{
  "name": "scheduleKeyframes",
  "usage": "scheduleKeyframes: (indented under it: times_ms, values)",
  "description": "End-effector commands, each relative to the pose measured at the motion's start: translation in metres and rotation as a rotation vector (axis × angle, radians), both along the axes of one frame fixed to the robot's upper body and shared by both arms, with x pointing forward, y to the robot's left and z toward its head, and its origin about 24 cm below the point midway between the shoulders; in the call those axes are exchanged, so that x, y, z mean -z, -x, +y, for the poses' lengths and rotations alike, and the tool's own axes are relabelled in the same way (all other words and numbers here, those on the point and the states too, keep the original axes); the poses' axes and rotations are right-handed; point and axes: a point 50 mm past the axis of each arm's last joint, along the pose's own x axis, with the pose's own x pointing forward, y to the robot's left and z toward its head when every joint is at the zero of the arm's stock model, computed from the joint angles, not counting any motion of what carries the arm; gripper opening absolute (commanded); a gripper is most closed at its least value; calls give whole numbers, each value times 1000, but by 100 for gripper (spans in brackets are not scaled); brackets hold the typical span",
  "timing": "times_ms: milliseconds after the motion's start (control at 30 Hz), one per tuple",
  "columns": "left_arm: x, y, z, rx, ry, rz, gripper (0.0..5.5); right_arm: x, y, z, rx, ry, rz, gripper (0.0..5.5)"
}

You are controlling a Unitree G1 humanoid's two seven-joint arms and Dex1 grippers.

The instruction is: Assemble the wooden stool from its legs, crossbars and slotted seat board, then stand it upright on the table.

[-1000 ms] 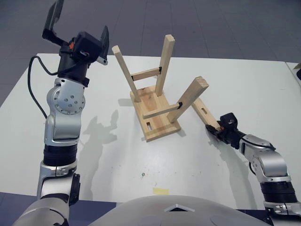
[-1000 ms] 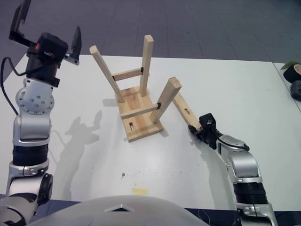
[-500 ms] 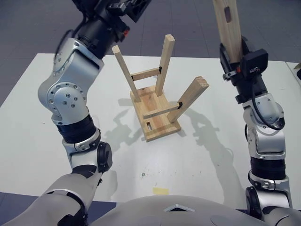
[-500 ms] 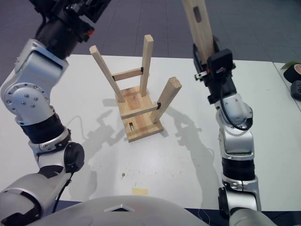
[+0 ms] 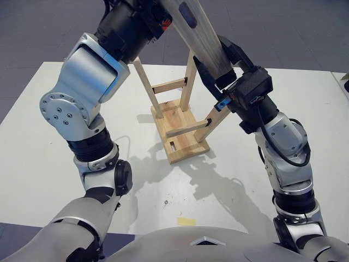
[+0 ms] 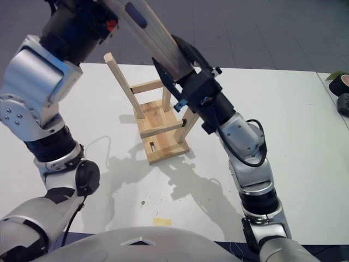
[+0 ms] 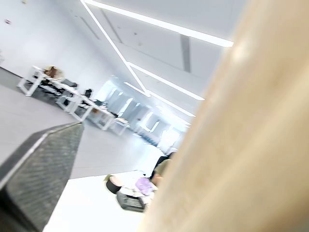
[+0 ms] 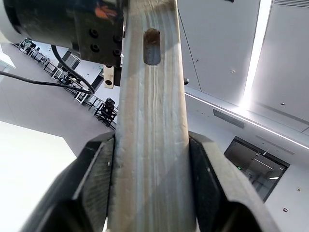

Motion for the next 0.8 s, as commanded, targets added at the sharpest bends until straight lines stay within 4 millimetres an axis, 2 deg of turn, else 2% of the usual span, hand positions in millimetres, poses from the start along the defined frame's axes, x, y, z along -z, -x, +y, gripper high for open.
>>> scheduleKeyframes:
  times_ms: [33, 133, 300, 500, 633, 733, 767, 800]
  values:
    - [-3, 0, 10, -53, -66, -36, 374, -1, 1, -3, 24, 7, -4, 205]
    - [-5, 3, 16, -52, -83, -65, 322, 3, -1, -6, 47, -3, 26, 205]
    - [-12, 15, 13, -1, -98, -148, 233, 9, -3, -6, 55, -3, 69, 205]
    - [-16, 14, 17, -70, -125, -197, 136, 12, -2, -4, 40, 0, 93, 205]
    - [-19, 15, 18, -187, -258, -316, 118, 12, -2, -3, 37, -8, 99, 205]
    - [-20, 17, 16, -196, -285, -386, 112, 12, -2, -2, 37, -15, 107, 205]
    - [-21, 17, 16, -199, -281, -403, 112, 12, -3, -2, 36, -29, 120, 243]
    - [-22, 17, 17, -210, -276, -415, 111, 12, -3, -2, 30, -50, 140, 249]
